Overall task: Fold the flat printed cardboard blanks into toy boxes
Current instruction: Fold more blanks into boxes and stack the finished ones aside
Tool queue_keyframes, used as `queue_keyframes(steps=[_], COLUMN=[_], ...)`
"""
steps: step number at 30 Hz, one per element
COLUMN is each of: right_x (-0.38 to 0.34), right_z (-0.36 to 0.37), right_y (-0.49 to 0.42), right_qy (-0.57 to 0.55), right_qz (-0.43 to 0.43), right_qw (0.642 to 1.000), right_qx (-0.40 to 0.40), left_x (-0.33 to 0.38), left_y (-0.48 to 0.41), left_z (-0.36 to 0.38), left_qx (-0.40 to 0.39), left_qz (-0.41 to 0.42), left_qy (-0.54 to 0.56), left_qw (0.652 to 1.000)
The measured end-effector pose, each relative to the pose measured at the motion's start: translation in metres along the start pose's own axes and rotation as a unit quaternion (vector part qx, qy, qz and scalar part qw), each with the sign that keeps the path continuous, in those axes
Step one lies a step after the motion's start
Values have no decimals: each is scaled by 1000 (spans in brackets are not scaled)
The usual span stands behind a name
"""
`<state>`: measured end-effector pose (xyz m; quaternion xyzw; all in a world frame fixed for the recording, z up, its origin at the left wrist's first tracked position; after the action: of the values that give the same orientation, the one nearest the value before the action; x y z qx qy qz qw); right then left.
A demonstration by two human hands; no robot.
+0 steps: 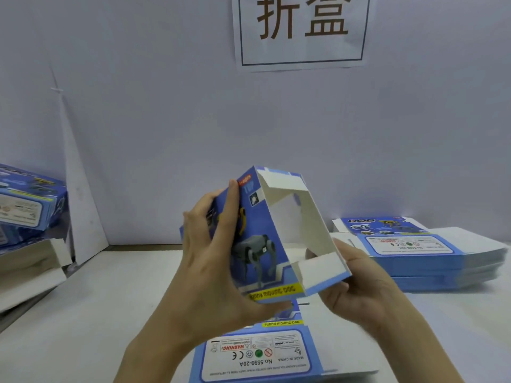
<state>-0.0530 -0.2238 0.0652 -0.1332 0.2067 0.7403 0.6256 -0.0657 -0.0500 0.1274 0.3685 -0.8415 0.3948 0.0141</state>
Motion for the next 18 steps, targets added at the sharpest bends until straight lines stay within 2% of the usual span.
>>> queue_keyframes(steps=[3,4,8,11,18], right_x=[-26,-31,-45,-50,-45], right_z=[-10,-12,-9,-3,4], right_y=[2,5,18,24,28], right_qy=[16,46,206,236,302], right_qz=[-205,-251,-388,-450,-523], right_qw=[972,959,892,856,794], right_qx=[113,121,109,91,76], left_x=[-22,-22,-21,-19,-17], left_y=[7,5,4,5,5], left_z=[-4,-5,-4,-6,-1], left_qx=[39,56,39,31,37], left_qz=[5,4,-15,-17,-9], left_qy=[-107,-130,-132,-122,-114], left_qw=[993,990,990,992,993])
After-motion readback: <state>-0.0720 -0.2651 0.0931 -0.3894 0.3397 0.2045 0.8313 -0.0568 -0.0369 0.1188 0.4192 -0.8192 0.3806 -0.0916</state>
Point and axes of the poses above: each hand's wrist, its own y-axis away from the middle knuckle, its own z-axis out of the palm, x = y × z, the point moved 5 cm from there along -y, towards the middle knuckle, and after that the axes turned 11 degrees about -y, right-handed, at the moved point
